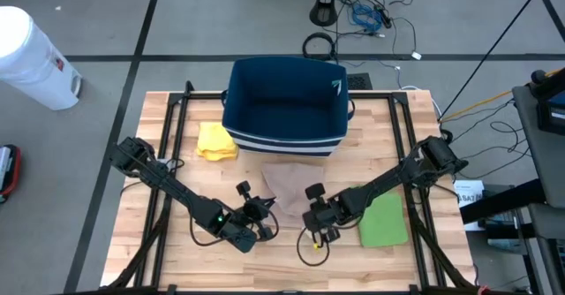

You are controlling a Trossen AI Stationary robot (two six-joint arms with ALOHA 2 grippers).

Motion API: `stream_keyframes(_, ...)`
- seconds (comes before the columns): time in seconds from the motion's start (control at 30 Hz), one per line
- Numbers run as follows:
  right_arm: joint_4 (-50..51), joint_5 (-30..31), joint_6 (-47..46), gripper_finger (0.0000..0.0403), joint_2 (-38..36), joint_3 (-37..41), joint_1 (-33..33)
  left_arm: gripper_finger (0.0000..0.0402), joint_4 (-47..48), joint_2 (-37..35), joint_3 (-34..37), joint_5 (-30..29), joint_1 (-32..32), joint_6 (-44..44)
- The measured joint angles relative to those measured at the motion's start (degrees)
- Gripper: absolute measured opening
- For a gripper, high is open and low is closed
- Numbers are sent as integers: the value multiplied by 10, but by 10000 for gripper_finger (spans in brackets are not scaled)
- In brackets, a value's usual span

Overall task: Fold towel
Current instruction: Fold the light pink towel

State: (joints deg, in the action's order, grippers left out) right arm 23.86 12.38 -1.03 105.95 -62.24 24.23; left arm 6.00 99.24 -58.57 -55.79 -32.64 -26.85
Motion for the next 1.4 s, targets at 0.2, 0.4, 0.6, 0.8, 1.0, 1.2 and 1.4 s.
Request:
stream_keyframes(0.2, 9, -8, 2, 50, 0, 0, -17, 0, 0, 0, 0, 0, 0, 0)
stream_keyframes(0.4, 15, -21, 2, 47, 0, 0, -26, 0, 0, 0, 0, 0, 0, 0)
stream_keyframes(0.6, 12, -22, 7, 14, 0, 1, -26, 0, 0, 0, 0, 0, 0, 0)
stream_keyframes(0.8, -19, -18, 0, 1, -4, 32, -27, 0, 0, 0, 0, 0, -2, 0)
stream_keyframes(1.0, -15, 22, 5, 0, -15, 37, -15, 0, 0, 0, 0, 4, -2, 0)
stream_keyframes(1.2, 2, 42, 2, 0, -54, 38, -6, 0, 0, 0, 0, 9, -1, 1)
stream_keyframes(1.4, 18, 26, -8, 0, -73, 37, -5, 0, 0, 0, 0, 11, -1, 2)
